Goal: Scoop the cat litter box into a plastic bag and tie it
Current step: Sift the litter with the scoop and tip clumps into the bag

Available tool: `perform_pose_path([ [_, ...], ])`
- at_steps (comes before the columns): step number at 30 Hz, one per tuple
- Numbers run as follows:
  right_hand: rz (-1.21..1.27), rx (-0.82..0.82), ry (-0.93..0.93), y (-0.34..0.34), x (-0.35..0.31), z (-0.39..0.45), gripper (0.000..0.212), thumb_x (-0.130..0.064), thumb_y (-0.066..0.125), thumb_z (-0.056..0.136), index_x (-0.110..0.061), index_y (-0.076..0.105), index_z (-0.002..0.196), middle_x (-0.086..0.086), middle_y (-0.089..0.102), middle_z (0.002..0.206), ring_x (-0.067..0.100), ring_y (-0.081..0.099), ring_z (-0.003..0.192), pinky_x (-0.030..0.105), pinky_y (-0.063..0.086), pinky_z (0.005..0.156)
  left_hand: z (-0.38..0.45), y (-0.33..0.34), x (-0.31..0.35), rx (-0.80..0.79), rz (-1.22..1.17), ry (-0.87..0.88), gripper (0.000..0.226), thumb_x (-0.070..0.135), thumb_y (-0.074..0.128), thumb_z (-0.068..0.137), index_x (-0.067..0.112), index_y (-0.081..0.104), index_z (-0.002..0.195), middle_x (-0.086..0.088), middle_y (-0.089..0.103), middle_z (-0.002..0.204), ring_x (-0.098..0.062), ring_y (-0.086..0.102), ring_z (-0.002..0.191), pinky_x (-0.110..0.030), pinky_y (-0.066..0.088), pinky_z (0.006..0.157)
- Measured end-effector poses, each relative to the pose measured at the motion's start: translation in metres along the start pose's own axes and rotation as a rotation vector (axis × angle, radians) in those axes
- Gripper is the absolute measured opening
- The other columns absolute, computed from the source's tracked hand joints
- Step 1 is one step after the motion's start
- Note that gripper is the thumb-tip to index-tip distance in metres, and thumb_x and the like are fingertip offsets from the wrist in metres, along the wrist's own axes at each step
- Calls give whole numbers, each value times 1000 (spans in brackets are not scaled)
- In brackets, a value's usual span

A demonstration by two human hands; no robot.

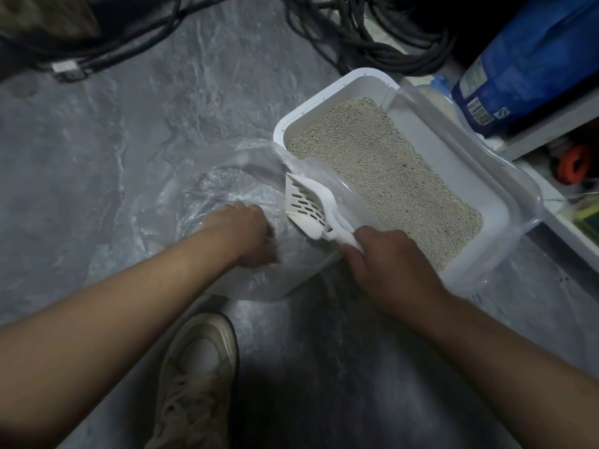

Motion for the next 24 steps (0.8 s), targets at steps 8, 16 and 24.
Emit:
perform_pose_path([
  [8, 299, 34, 79, -32, 7, 1, 32, -44, 57, 94, -16, 68, 81, 0, 67, 68, 19, 63, 64, 33, 48, 62, -3, -24, 5, 75, -62, 49, 71, 68, 62, 72, 20, 54, 123, -4, 62, 123, -29, 62, 110, -41, 52, 86],
  [16, 591, 86, 214, -84, 27, 6, 34, -32, 62, 97, -10, 67, 72, 8, 70, 64, 27, 61, 43, 33, 49, 40, 2, -58, 3, 274, -393, 55, 35, 50, 58, 89, 23, 64, 110, -2, 69, 118, -25, 64, 106, -42, 53, 93],
  [24, 568, 2, 545, -85, 104, 7, 29, -26, 60, 99, -1, 68, 86, 10, 74, 74, 22, 59, 47, 29, 48, 44, 3, -76, 40, 222, -730, 60, 94, 98, 31, 70, 14, 72, 83, -6, 73, 90, -27, 70, 84, -46, 59, 84],
])
Point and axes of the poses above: each hand's wrist, its own z-axis towards the middle knuckle, its own y-axis out of the palm, x = y × z, the point moved 7 cm from there along z, towards the middle knuckle
